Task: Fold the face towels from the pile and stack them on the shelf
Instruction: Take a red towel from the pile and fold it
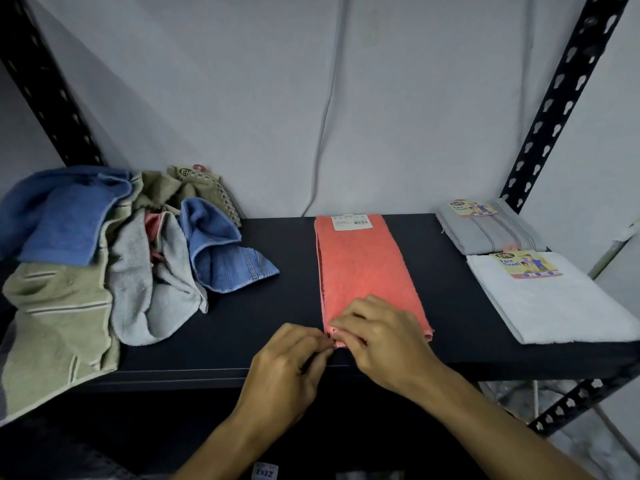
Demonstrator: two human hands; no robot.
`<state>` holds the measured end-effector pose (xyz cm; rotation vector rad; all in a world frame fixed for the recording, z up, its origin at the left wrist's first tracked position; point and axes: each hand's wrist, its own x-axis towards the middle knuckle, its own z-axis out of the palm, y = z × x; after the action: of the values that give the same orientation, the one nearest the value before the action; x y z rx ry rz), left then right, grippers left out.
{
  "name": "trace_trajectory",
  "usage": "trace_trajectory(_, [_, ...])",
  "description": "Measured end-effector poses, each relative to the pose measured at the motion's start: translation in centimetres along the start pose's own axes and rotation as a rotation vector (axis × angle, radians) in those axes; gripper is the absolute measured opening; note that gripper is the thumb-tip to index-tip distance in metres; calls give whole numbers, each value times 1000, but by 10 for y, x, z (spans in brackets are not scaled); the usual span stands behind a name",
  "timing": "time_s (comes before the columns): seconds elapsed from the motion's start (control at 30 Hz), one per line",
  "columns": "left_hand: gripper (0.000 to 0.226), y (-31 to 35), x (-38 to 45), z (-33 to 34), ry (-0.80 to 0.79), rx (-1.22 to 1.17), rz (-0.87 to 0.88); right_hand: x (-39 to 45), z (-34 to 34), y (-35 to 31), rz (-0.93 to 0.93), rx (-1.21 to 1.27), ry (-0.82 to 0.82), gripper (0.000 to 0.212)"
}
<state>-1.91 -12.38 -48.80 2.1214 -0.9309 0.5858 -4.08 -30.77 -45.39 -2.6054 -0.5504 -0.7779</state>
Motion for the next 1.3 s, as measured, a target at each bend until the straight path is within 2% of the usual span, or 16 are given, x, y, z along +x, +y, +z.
trace_trajectory(0.13, [12,-2,-1,2,40,-26,-26,-3,3,-3,-21,-72,-35,31])
trace_trajectory(0.3, [13,-1,1,0,21,-38,-22,-8,5,-1,-50,17,31,25])
trace_trajectory(0.4, [12,-1,2,-8,-33,-80,-46,-11,4,-1,-56,28,-8,23])
trace_trajectory(0.47, [12,0,7,-19,-41,-128,-156,-12,0,0,-41,46,-69,21])
trace_trajectory(0.57, [7,-2,32,-30,-14,-166,-432,-10,-7,3,27,113,-151,22])
trace_trajectory(0.63, [6,-7,63,-28,-55,-139,-556,-3,-10,5,92,151,-142,27])
trace_trajectory(0.73, [18,-18,106,-12,-160,-53,-636,7,-7,3,197,109,-54,27])
trace_trajectory(0.87, [31,-32,131,15,-259,69,-752,13,2,-6,334,75,-133,30])
trace_trajectory(0.97, [27,-33,135,23,-253,116,-835,11,7,-10,365,101,-149,33])
trace_trajectory(1.13, [16,-25,138,29,-228,237,-858,9,11,-11,389,106,-151,32])
trace_trajectory(1.3, [16,-32,142,31,-255,124,-942,9,8,-11,404,114,-192,35])
